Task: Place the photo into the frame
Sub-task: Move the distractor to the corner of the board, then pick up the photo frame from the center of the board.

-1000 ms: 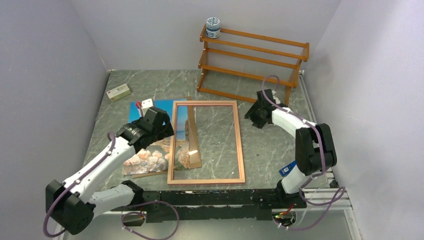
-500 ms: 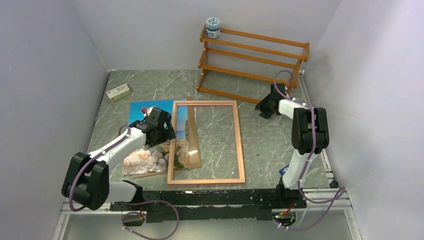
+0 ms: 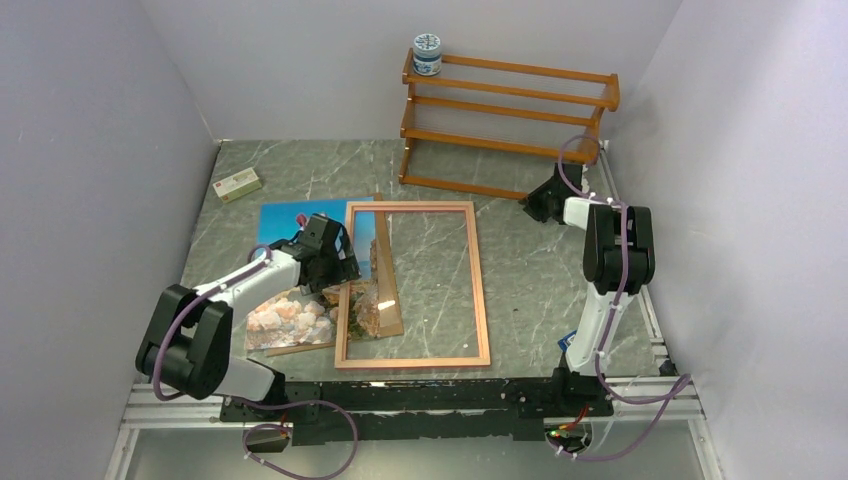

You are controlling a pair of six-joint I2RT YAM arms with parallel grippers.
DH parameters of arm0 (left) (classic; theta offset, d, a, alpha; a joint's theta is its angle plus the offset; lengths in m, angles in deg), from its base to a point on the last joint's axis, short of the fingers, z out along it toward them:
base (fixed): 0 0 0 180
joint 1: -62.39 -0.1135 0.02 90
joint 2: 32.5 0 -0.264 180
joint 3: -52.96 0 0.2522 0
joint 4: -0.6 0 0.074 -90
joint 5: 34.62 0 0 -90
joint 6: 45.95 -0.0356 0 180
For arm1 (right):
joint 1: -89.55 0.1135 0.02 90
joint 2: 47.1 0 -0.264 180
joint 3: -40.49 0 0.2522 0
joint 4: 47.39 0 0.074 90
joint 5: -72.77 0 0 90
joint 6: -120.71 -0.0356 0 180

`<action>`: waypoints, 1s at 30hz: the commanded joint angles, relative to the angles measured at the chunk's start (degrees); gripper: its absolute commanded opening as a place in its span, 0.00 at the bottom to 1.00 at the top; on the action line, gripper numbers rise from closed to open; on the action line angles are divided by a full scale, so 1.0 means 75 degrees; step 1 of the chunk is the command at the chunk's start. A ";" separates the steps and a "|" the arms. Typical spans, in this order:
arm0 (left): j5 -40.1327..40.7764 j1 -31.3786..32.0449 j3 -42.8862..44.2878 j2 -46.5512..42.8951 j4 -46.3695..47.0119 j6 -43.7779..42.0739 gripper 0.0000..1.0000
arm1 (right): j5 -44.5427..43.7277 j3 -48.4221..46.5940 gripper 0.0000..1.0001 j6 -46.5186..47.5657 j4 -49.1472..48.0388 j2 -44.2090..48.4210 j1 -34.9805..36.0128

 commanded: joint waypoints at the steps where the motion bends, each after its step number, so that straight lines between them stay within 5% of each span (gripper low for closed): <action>1: -0.0118 -0.0035 0.0240 0.0140 0.0226 -0.0157 0.94 | -0.0412 -0.0220 0.30 0.0150 -0.0245 -0.0643 -0.0272; 7: 0.0001 -0.0035 0.0376 0.0354 0.0113 -0.0229 0.94 | 0.0501 -0.0765 0.18 -0.0140 -0.0275 -0.1137 -0.0694; 13: -0.0441 -0.0035 0.0364 0.0444 0.0385 -0.0352 0.88 | 0.1012 -0.0044 0.26 0.0001 -0.0449 -0.0406 -0.0760; 18: -0.0560 -0.0035 0.0475 0.0629 0.0393 -0.0251 0.64 | 0.1349 0.0705 0.34 0.0219 -0.0062 0.0802 -0.0749; 30: -0.0998 -0.0012 0.1161 0.1221 0.0107 -0.0385 0.03 | 0.0849 0.1712 0.36 0.0389 0.1679 0.3278 -0.0254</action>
